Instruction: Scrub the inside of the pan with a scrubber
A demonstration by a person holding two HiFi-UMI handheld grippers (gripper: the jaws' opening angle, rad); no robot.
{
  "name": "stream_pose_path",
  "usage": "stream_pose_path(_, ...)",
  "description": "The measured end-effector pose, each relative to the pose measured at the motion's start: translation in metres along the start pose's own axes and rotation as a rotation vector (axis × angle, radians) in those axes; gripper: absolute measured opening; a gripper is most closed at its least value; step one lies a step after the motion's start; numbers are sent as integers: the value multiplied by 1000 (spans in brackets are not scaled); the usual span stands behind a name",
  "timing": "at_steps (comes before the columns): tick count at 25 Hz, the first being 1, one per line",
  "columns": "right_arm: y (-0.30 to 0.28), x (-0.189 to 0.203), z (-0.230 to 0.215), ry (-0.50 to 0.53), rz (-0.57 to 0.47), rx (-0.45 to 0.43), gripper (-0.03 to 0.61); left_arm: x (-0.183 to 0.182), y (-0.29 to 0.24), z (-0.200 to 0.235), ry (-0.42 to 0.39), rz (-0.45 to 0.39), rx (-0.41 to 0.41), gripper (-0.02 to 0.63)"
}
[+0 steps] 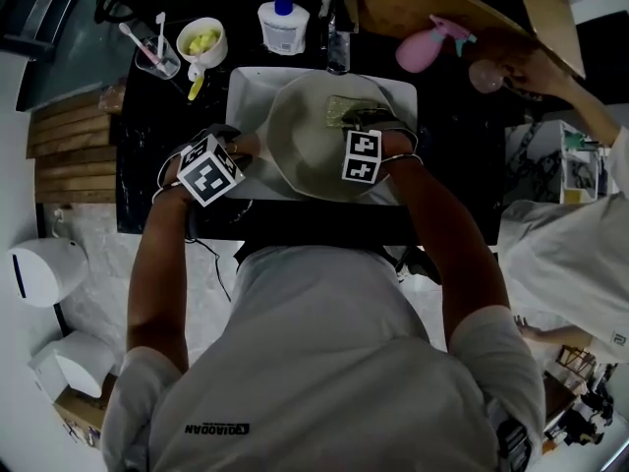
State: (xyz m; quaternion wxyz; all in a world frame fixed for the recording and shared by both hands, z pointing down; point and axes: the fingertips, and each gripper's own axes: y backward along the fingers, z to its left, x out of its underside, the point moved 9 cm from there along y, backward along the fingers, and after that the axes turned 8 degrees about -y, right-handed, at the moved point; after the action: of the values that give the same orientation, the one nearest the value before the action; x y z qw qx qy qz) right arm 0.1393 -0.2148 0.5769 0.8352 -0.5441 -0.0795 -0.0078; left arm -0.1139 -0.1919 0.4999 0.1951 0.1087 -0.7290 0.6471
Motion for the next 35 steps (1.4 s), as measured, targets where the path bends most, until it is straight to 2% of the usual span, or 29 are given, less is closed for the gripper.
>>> stream_pose_path(3,-9,6,2,-17,31,-62,87,0,0,0,0,-2,-1,225)
stream_pose_path(9,-4,8,5,-56,24,-174,87,0,-1,1,-1,-3,-3,225)
stream_pose_path(19,18,14,38,-33,57,-454,87,0,0,1,-3,-3,-3,225)
stream_pose_path(25,28,12,55,-55,74,-597,87,1,0,1,-4,-4,-6,225)
stream_pose_path(28,33,10,58,-78,74,-625,87,1,1,0,-4,-7,-6,225)
stream_pose_path(31,36,8,59,-92,76,-616,87,0,1,0,1,-7,-2,225)
stream_pose_path(35,49,2,56,-150,23,-530,87,0,1,-2,-9,-15,-20,225)
